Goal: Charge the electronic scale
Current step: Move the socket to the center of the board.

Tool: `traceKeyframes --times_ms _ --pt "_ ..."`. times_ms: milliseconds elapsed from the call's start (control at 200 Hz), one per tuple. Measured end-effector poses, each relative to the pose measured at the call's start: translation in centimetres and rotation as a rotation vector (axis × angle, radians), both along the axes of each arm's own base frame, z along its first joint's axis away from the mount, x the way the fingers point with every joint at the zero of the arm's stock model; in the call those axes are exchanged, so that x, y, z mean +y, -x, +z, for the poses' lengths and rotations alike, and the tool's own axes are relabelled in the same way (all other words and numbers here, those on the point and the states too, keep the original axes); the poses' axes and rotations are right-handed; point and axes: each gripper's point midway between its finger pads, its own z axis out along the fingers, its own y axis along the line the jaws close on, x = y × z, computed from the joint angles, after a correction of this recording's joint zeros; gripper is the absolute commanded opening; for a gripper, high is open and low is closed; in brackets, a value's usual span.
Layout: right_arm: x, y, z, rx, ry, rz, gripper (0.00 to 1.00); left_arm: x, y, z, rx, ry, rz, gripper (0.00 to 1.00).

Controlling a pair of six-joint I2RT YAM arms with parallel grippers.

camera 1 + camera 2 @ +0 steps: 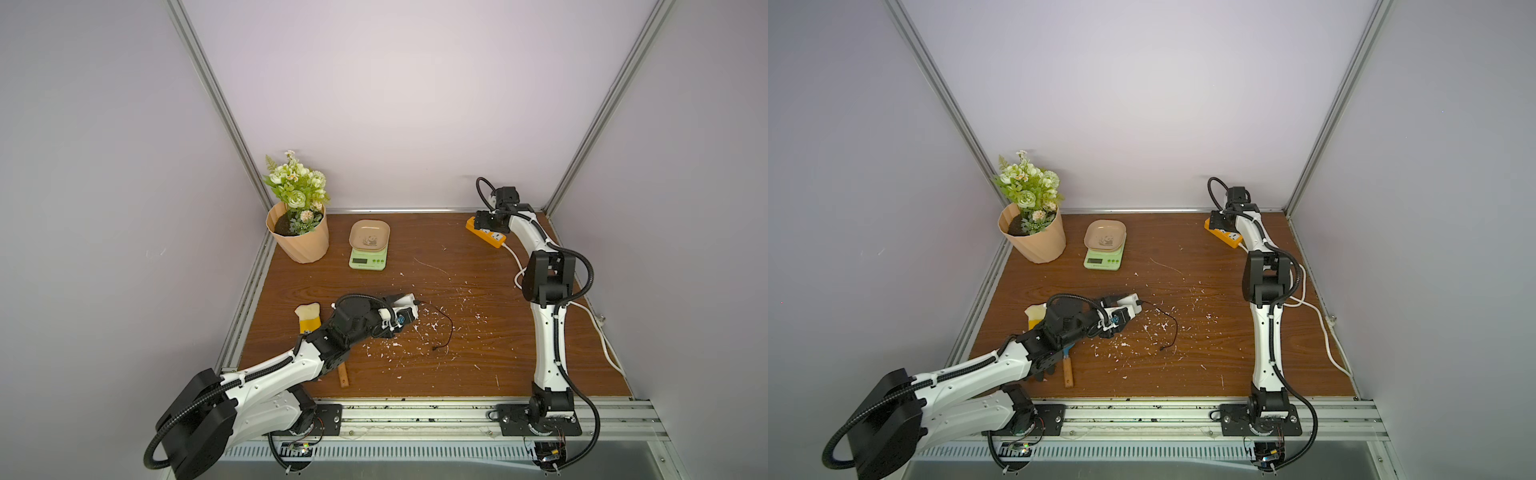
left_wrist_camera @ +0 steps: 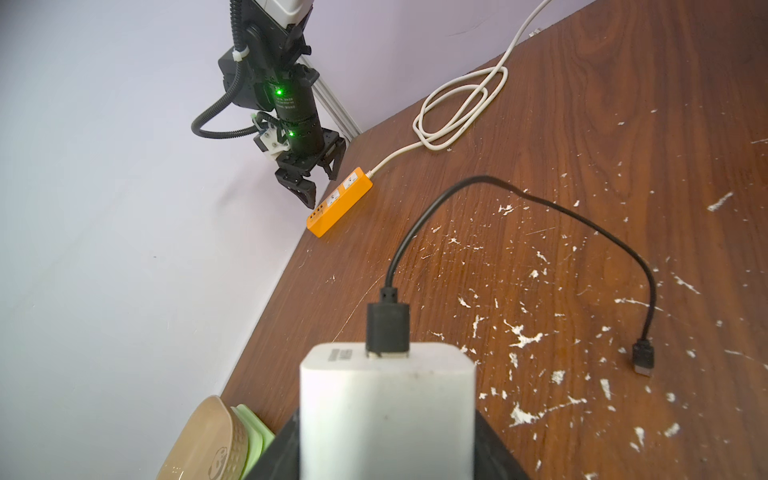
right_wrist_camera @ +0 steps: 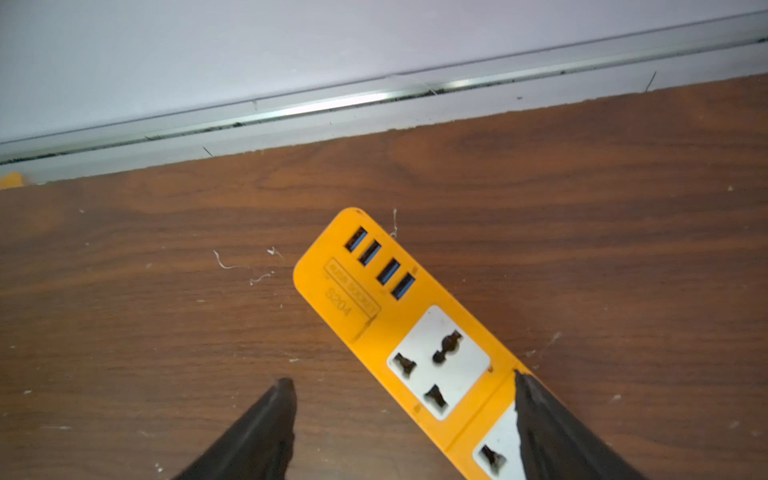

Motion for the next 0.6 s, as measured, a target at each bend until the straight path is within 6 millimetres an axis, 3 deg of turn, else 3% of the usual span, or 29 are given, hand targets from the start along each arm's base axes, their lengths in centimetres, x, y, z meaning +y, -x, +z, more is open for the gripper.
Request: traceKeyframes --times_ms 230,515,595 --pt "-0.4 -2.1 1.0 -0.068 -0.012 -0.002 0.84 0.0 0.1 -0.1 0.005 -0.003 -0.003 0.38" --pt "-1.2 -2.4 -3.2 -0.012 -0.025 -0.024 0.77 0.0 0.1 -0.2 0.008 -0.004 -0.002 0.38" --pt "-1.1 -2.4 -3.3 -0.012 -0.043 -0.019 0.73 0.0 0.1 -0.2 0.008 -0.003 -0.002 0.38"
